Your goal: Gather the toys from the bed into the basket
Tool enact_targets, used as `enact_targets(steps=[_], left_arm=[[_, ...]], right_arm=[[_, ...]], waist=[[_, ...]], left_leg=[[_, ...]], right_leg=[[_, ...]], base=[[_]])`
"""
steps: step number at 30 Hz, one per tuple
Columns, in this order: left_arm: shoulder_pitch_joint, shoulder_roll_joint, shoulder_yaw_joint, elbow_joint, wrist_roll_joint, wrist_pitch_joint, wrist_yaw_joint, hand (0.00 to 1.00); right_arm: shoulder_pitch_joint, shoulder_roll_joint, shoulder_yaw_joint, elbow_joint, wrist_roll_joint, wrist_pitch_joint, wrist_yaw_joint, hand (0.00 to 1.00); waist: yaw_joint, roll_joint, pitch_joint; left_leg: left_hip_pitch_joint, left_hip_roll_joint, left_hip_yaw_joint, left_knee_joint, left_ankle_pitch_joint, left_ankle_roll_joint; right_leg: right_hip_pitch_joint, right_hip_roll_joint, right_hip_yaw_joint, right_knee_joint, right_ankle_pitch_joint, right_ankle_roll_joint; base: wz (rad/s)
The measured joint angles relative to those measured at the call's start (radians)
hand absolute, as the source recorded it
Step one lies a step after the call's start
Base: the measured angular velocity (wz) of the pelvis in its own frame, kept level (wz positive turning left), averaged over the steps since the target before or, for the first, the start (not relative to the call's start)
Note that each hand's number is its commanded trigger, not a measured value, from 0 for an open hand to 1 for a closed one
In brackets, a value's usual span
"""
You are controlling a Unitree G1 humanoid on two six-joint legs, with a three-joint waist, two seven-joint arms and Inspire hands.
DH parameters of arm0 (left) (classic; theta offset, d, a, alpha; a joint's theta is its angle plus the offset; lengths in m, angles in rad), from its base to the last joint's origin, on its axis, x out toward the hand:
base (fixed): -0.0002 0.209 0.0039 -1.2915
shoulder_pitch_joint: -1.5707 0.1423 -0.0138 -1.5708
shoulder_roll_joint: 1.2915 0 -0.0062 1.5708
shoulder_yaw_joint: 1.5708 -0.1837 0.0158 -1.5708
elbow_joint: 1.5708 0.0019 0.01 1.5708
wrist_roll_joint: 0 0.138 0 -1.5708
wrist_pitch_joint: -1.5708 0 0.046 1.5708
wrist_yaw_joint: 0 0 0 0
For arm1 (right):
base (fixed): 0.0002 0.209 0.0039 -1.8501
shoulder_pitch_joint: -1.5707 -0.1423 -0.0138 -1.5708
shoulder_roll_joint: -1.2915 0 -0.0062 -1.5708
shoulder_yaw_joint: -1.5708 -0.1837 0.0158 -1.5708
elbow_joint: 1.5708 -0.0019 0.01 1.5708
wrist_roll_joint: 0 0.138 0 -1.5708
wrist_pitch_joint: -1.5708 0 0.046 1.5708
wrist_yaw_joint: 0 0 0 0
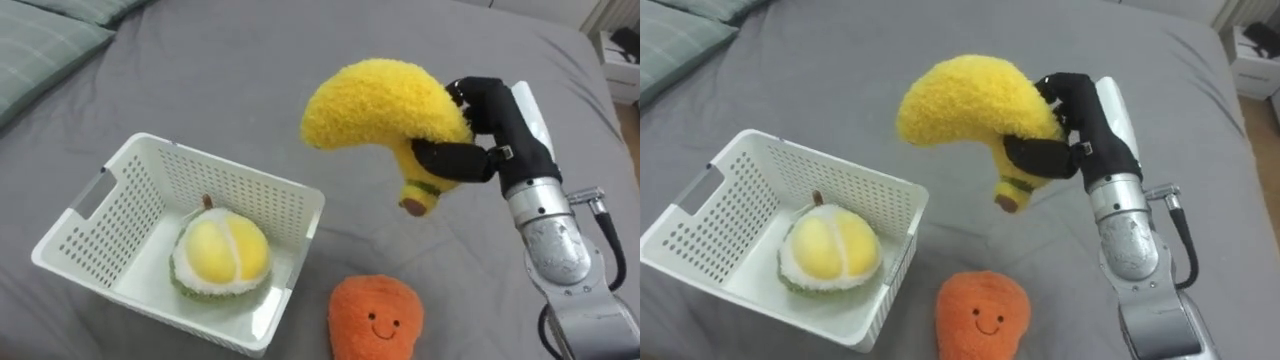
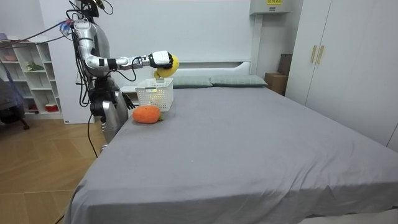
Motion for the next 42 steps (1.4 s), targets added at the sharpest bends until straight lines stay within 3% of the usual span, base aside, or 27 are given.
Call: enact_targets(steps=[6, 15, 19, 20, 21, 22, 23, 24, 29, 34, 42], left_arm=[[-0.018, -0.003, -0.004, -0.009, 0.003, 0.022, -0.014, 0.0], [-0.037, -0.002, -0.004, -0.011, 0.09, 0.028, -0.046, 0.0], [-0.038, -0.002, -0.006, -0.011, 0.09, 0.03, -0.048, 0.0], [-0.038, -0.002, -0.006, -0.011, 0.09, 0.03, -0.048, 0.0], [-0.038, -0.002, -0.005, -0.011, 0.09, 0.03, -0.048, 0.0], [-0.038, -0.002, -0.005, -0.011, 0.09, 0.033, -0.049, 0.0], [-0.039, -0.002, -0.005, -0.01, 0.09, 0.036, -0.051, 0.0], [-0.042, -0.003, -0.005, -0.01, 0.097, 0.045, -0.059, 0.0], [-0.058, -0.005, -0.005, -0.009, 0.126, 0.049, -0.061, 0.0], [-0.059, -0.006, -0.007, -0.009, 0.129, 0.051, -0.061, 0.0], [-0.06, -0.019, -0.006, -0.025, 0.127, 0.067, -0.055, 0.0]], right_arm=[[-0.016, 0.018, 0.097, 0.0, -0.036, 0.039, 0.047, 1.0], [-0.065, 0.07, 0.19, 0.0, -0.137, 0.06, 0.096, 1.0], [-0.106, 0.077, 0.238, 0.0, -0.151, 0.073, 0.118, 1.0], [-0.116, 0.085, 0.247, 0.0, -0.161, 0.079, 0.125, 0.92], [-0.126, 0.093, 0.255, 0.004, -0.174, 0.083, 0.126, 0.71], [-0.135, 0.1, 0.263, 0.01, -0.187, 0.086, 0.127, 0.6], [-0.135, 0.106, 0.264, 0.01, -0.192, 0.09, 0.129, 0.36], [-0.135, 0.114, 0.267, 0.015, -0.2, 0.098, 0.131, 0.0], [-0.135, 0.116, 0.307, 0.048, -0.199, 0.109, 0.135, 0.0], [-0.135, 0.13, 0.314, 0.086, -0.199, 0.122, 0.143, 0.0], [-0.134, 0.13, 0.311, 0.086, -0.199, 0.126, 0.141, 0.0]], waist=[[0.025, 0.013, 0.0084], [0.087, 0.01, 0.0067], [0.09, 0.004, 0.0072], [0.092, -0.001, 0.0086], [0.095, -0.005, 0.0113], [0.096, -0.01, 0.0136], [0.102, -0.012, 0.0142], [0.111, -0.016, 0.014], [0.139, -0.015, 0.017], [0.139, -0.007, 0.0226], [0.138, -0.006, 0.0175]], left_leg=[[0.001, -0.002, -0.004, 0.0, -0.001, 0.001], [-0.007, -0.005, -0.018, 0.001, -0.001, 0.002], [-0.017, -0.006, -0.03, 0.003, -0.001, 0.002], [-0.017, -0.006, -0.031, 0.006, -0.001, 0.002], [-0.016, -0.006, -0.032, 0.007, -0.001, 0.002], [-0.017, -0.007, -0.033, 0.008, -0.001, 0.002], [-0.017, -0.007, -0.033, 0.008, -0.001, 0.002], [-0.016, -0.007, -0.032, 0.008, -0.001, 0.002], [-0.015, -0.007, -0.032, 0.01, -0.001, 0.003], [-0.019, -0.01, -0.051, 0.016, -0.004, 0.002], [-0.018, -0.011, -0.05, 0.024, -0.003, 0.002]], right_leg=[[0.005, 0.0, 0.002, -0.001, -0.002, 0.003], [-0.003, -0.002, -0.015, 0.001, -0.002, 0.004], [-0.005, -0.002, -0.026, 0.0, -0.002, 0.004], [-0.005, -0.002, -0.026, 0.0, -0.002, 0.004], [-0.005, -0.002, -0.027, -0.001, -0.002, 0.004], [-0.006, -0.002, -0.029, -0.001, -0.002, 0.004], [-0.006, -0.002, -0.03, -0.001, -0.002, 0.004], [-0.006, -0.002, -0.029, -0.001, -0.002, 0.004], [-0.004, -0.004, -0.028, -0.001, -0.002, 0.004], [0.005, -0.004, -0.042, -0.002, -0.003, 0.004], [0.005, -0.005, -0.047, -0.001, -0.003, 0.004]], base=[[0.03], [0.02], [0.1], [0.05], [0.05], [0.04], [0.0], [0.0], [0.01], [0.1], [0.01]])
